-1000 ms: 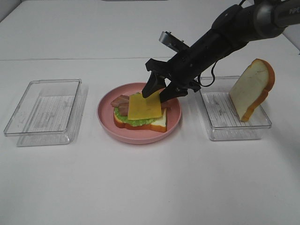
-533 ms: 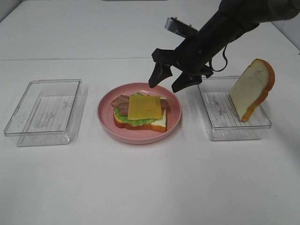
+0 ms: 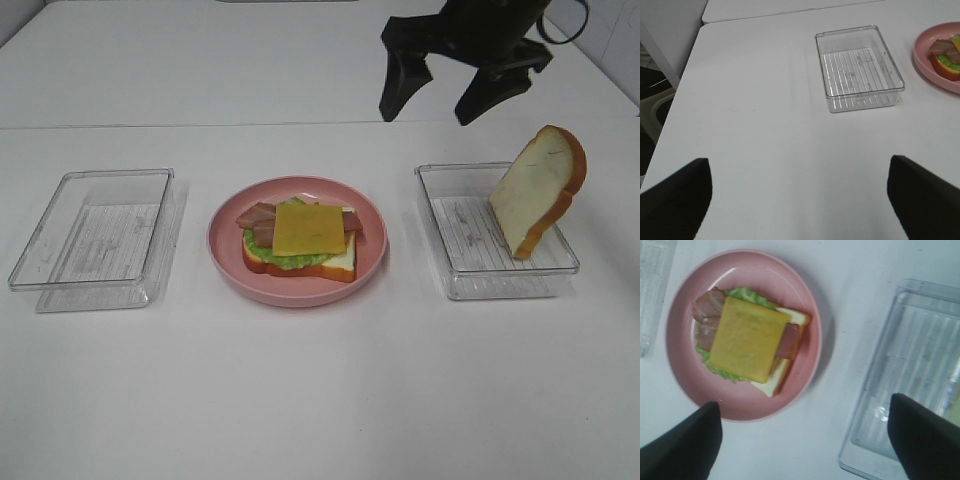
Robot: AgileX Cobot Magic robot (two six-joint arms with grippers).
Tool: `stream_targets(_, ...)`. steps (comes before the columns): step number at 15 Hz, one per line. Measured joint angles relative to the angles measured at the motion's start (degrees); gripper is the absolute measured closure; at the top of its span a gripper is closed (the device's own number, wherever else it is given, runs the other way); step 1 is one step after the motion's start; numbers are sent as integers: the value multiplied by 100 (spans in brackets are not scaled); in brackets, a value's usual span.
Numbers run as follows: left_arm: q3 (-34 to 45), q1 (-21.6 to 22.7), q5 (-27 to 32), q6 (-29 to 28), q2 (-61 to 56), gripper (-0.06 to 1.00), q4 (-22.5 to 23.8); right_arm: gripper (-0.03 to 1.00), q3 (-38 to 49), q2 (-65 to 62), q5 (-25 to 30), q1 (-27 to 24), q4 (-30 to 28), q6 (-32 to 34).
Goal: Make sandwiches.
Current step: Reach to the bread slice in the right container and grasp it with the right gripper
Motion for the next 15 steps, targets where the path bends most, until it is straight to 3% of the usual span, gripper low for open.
stream_targets(3,0,0,0,0,0,7,0,11,-470,-17,550,-401,-264,52)
stream_targets(8,0,0,0,0,0,7,0,11,-556,218,642,-1576,-413,195)
stream_targets(15,0,0,0,0,0,7,0,11,-556,854,665,-1742,-516,223)
